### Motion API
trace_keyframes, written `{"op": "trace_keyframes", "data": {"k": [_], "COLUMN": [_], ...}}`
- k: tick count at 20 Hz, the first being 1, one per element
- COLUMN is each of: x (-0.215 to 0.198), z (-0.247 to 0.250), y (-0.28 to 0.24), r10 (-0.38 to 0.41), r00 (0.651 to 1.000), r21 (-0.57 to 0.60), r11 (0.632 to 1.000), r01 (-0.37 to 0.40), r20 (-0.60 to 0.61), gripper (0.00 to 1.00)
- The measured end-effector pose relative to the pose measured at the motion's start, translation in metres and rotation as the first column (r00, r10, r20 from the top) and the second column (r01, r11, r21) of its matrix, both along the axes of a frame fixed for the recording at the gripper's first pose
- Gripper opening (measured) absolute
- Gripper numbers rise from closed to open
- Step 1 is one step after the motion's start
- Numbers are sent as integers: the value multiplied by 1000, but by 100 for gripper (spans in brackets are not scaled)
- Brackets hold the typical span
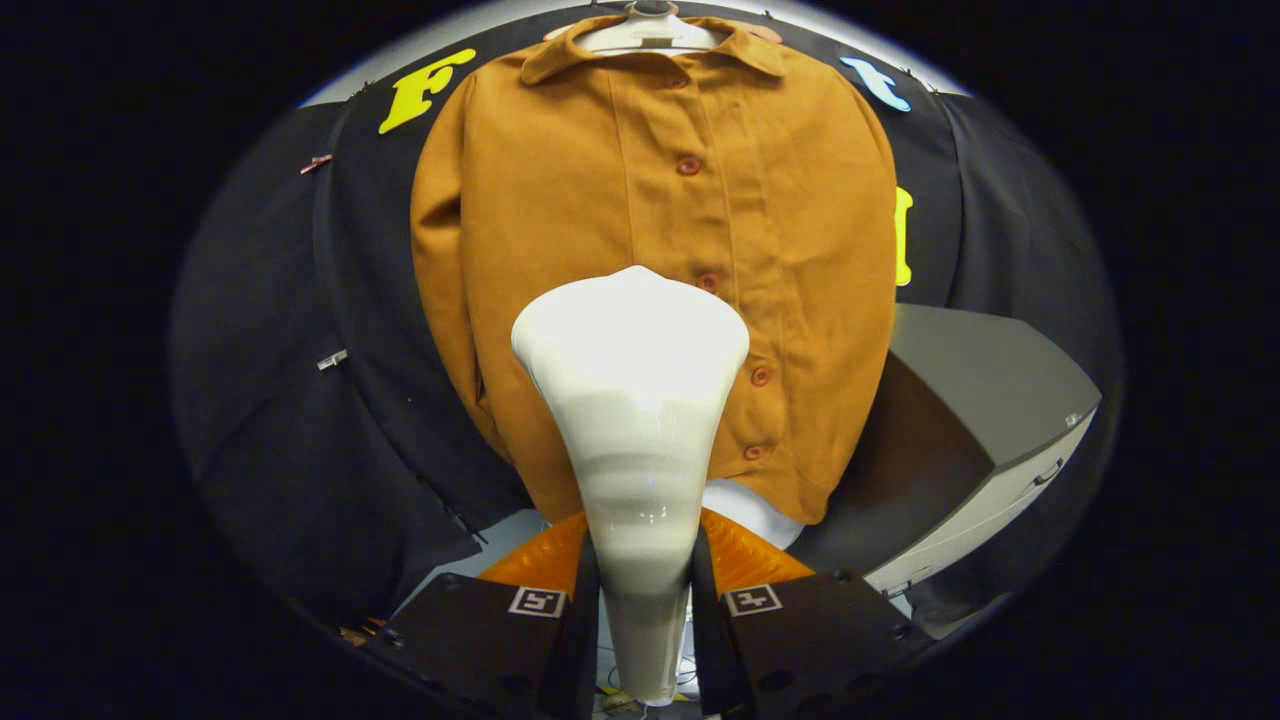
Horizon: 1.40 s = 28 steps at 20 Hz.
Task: Iron the clothes twice with a garment steamer, once on the left side and once on the right side.
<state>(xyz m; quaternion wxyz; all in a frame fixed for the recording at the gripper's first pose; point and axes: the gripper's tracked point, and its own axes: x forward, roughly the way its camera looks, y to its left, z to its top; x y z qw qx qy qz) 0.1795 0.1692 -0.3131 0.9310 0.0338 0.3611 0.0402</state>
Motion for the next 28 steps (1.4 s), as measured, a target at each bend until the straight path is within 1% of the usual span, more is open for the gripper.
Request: {"op": "trace_keyframes", "data": {"k": [3, 6, 11, 16, 19, 22, 26, 28], "x": [8, 19, 21, 0, -13, -27, -37, -37], "z": [41, 91, 176, 236, 260, 273, 279, 281], "y": [-30, -67, -121, -153, -173, -181, -169, -162], "r10": [-22, -47, -68, -66, -69, -79, -51, -31], "r00": [997, 984, 938, 892, 861, 845, 832, 832], "r21": [17, 6, 0, 0, -8, 12, 41, 60], "r11": [1000, 999, 997, 997, 996, 996, 999, 998], "r01": [21, 47, 72, 74, 84, 86, 33, -2], "r20": [73, 169, 341, 448, 503, 530, 553, 553], "gripper": [43, 43, 42, 42, 42, 42, 42, 42]}}
